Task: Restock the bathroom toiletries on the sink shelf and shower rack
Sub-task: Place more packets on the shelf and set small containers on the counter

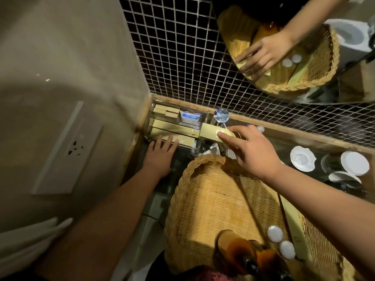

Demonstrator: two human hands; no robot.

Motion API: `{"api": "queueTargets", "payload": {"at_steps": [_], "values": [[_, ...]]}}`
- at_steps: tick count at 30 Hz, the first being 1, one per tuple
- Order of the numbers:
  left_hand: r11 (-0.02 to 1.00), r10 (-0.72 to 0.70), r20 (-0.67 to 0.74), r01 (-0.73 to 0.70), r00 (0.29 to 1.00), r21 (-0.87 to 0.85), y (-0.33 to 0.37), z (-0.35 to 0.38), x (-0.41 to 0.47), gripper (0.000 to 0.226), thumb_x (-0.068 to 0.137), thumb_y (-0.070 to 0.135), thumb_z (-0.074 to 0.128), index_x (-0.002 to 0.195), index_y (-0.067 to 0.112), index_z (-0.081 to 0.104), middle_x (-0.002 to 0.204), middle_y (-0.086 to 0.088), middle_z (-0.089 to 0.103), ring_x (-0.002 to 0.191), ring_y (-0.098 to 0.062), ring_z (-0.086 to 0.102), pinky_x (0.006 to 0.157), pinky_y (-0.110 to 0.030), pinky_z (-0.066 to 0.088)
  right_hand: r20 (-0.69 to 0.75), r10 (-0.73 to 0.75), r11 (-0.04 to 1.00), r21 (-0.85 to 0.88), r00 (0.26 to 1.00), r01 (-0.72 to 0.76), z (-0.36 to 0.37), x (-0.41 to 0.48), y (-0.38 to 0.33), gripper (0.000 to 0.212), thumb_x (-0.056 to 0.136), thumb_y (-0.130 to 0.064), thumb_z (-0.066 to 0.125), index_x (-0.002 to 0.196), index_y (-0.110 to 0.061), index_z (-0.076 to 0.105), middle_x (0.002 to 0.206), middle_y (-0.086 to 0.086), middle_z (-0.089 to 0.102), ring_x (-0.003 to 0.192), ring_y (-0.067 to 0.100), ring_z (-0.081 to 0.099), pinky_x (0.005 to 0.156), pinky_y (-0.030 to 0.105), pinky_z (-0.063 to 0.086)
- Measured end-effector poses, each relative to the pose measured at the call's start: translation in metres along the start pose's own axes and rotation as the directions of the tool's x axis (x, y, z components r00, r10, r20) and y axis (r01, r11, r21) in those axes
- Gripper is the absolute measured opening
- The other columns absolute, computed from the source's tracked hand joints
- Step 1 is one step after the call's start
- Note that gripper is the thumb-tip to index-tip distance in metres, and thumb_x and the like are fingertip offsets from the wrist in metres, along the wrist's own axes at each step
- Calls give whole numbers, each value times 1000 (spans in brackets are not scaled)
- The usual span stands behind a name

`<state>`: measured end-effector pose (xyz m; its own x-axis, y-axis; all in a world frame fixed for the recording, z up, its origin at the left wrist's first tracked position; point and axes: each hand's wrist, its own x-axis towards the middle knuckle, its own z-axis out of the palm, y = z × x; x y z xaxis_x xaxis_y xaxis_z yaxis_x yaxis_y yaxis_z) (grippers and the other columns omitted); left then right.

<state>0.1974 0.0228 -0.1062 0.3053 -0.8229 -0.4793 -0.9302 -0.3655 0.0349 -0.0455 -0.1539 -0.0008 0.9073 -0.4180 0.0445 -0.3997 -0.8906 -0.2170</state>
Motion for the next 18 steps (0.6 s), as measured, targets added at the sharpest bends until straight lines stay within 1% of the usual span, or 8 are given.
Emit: {"api": "queueTargets", "payload": {"at_steps": [3, 6, 8, 9, 11, 14, 16, 18], "values": [[1000, -20, 44, 20, 999, 2, -9, 11, -29, 99, 88, 29, 67, 158, 32, -3, 165, -3, -18, 151, -34, -13, 122, -56, 5, -18, -86, 995, 44, 996, 86, -3, 22, -23, 54, 91, -28, 59, 144, -28, 51, 129, 6, 60, 101, 27, 53, 72, 43, 52], [1000, -28, 117, 28, 993, 4, -18, 20, -54, 85, 90, 35, 63, 157, 32, 12, 166, -5, -10, 151, -32, -15, 121, -59, 4, 18, -134, 989, 67, 991, 133, 4, 50, -49, 65, 85, -31, 74, 144, -31, 48, 130, 4, 58, 105, 25, 55, 73, 39, 55], [999, -33, 156, 37, 987, -22, -22, 25, -66, 86, 91, 42, 62, 157, 34, 8, 167, -6, 0, 151, -33, -14, 121, -61, 5, 35, -144, 986, 94, 989, 141, 12, 68, -66, 61, 87, -30, 73, 142, -36, 48, 130, 0, 57, 111, 21, 55, 80, 36, 57], [999, -38, 166, 43, 985, -28, -24, 28, -72, 88, 91, 45, 61, 157, 35, 4, 167, -5, 0, 151, -33, -13, 120, -61, 6, 39, -147, 984, 109, 988, 142, 18, 76, -74, 56, 90, -29, 70, 141, -37, 50, 131, 0, 57, 113, 21, 56, 83, 36, 57], [997, -57, 172, 64, 983, -39, -24, 35, -80, 91, 91, 51, 60, 157, 38, -1, 167, -3, -7, 151, -34, -13, 121, -60, 7, 75, -157, 980, 135, 985, 146, 30, 91, -86, 47, 93, -32, 64, 139, -37, 53, 132, 0, 57, 116, 21, 56, 88, 37, 55], [993, -82, 189, 96, 979, -68, -21, 45, -87, 90, 91, 56, 56, 156, 41, -4, 166, 0, -16, 151, -33, -13, 121, -58, 8, 133, -164, 978, 149, 977, 144, 51, 108, -92, 37, 95, -37, 60, 132, -37, 57, 124, -2, 61, 113, 19, 58, 90, 37, 54], [992, -89, 195, 105, 977, -74, -19, 52, -87, 86, 93, 57, 52, 156, 41, -5, 166, 1, -17, 152, -31, -13, 121, -57, 9, 155, -141, 983, 139, 978, 120, 62, 118, -90, 36, 94, -37, 61, 130, -38, 59, 124, -4, 60, 114, 17, 58, 91, 36, 54], [992, -99, 182, 112, 978, -63, -17, 58, -85, 83, 94, 59, 49, 155, 42, -5, 165, 2, -17, 152, -30, -12, 121, -57, 10, 187, -122, 987, 126, 975, 100, 72, 126, -87, 38, 93, -33, 64, 131, -36, 59, 128, -3, 59, 119, 19, 56, 96, 37, 51]]}}
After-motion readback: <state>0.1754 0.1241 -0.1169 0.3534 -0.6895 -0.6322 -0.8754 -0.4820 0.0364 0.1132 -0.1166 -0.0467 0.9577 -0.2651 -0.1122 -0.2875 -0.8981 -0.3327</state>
